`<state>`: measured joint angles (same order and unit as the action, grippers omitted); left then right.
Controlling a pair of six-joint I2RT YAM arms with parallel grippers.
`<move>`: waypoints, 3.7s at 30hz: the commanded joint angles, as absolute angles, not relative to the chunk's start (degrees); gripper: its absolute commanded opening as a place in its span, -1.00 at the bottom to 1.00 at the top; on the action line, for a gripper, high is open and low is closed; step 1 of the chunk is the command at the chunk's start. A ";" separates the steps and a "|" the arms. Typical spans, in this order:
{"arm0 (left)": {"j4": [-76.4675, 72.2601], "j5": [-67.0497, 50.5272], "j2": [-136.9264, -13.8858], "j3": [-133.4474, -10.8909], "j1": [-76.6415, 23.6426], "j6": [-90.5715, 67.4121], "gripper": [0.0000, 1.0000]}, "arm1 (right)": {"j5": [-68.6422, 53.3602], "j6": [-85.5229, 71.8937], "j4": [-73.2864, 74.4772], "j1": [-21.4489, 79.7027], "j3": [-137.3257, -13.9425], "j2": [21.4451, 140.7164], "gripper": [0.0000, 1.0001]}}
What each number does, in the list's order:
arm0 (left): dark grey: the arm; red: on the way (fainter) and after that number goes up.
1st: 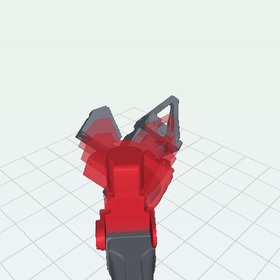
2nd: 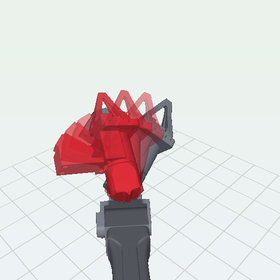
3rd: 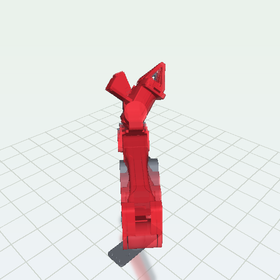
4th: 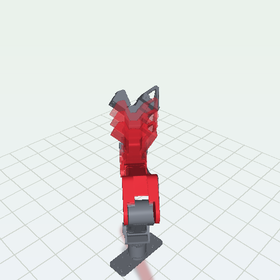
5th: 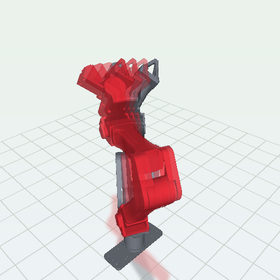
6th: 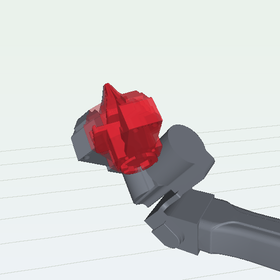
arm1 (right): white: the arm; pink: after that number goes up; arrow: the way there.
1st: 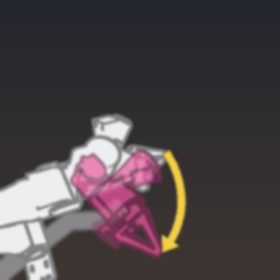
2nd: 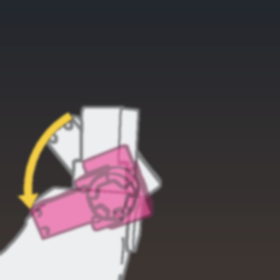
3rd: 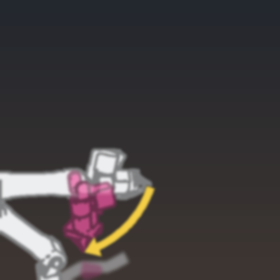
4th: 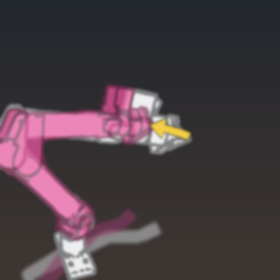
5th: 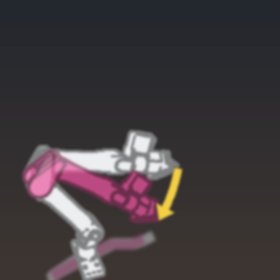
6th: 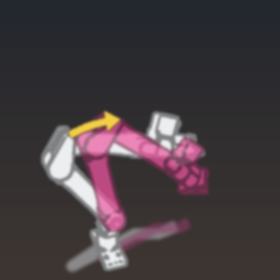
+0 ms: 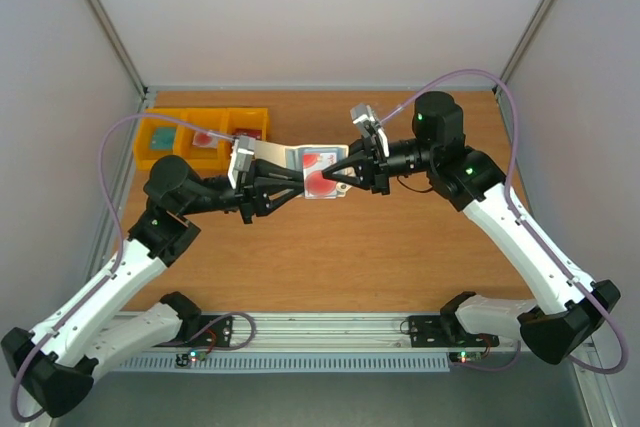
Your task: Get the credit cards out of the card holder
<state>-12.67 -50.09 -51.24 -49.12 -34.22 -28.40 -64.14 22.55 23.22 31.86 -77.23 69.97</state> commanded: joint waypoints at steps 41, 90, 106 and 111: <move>-13.73 -38.91 -50.26 -38.07 -37.09 -33.55 -1.00 | -56.57 7.77 8.34 40.47 -58.34 69.53 -0.78; -30.48 -41.46 -47.65 -24.78 -36.73 -27.59 -0.67 | -59.51 9.18 4.67 37.84 -58.41 77.97 -0.85; -32.54 -38.93 -48.86 -24.87 -37.36 -29.56 -0.61 | -58.58 6.22 -4.42 40.26 -56.80 80.40 -0.68; -32.93 -38.04 -49.00 -25.31 -37.43 -31.12 -0.94 | -58.99 2.64 -9.33 40.32 -55.41 81.12 -0.63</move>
